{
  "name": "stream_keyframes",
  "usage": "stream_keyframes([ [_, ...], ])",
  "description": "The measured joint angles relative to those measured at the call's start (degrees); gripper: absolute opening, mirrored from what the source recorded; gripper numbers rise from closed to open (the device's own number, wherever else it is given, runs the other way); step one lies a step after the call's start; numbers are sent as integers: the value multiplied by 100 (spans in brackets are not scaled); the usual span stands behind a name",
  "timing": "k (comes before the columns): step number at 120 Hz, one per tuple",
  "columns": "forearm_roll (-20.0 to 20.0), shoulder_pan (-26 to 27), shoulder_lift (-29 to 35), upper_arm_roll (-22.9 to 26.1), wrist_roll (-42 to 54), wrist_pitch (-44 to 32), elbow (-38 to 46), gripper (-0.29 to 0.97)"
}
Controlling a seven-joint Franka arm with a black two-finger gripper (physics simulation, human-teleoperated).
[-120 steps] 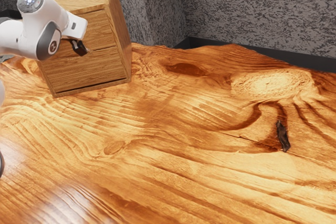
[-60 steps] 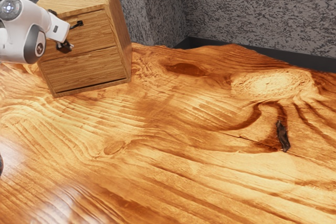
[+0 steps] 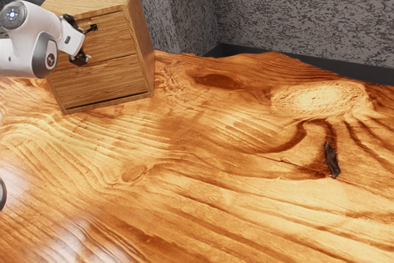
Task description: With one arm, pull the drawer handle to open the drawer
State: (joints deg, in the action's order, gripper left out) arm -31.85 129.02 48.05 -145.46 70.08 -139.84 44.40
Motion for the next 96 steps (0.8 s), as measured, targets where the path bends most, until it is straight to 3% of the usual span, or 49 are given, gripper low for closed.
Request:
stream_keyframes([
  [74,291,11,-48,-24,180,176,78,68],
  [81,506,-80,-457,-36,101,390,607,74],
  [83,669,-141,-652,9,78,506,808,63],
  [86,976,-259,-920,110,40,709,1053,62],
  [89,1230,-387,-1199,277,-3,972,1227,36],
  [91,1275,-366,-1460,491,-43,1173,1309,32],
  [96,1310,-202,-2401,1052,-157,1669,1392,40],
])
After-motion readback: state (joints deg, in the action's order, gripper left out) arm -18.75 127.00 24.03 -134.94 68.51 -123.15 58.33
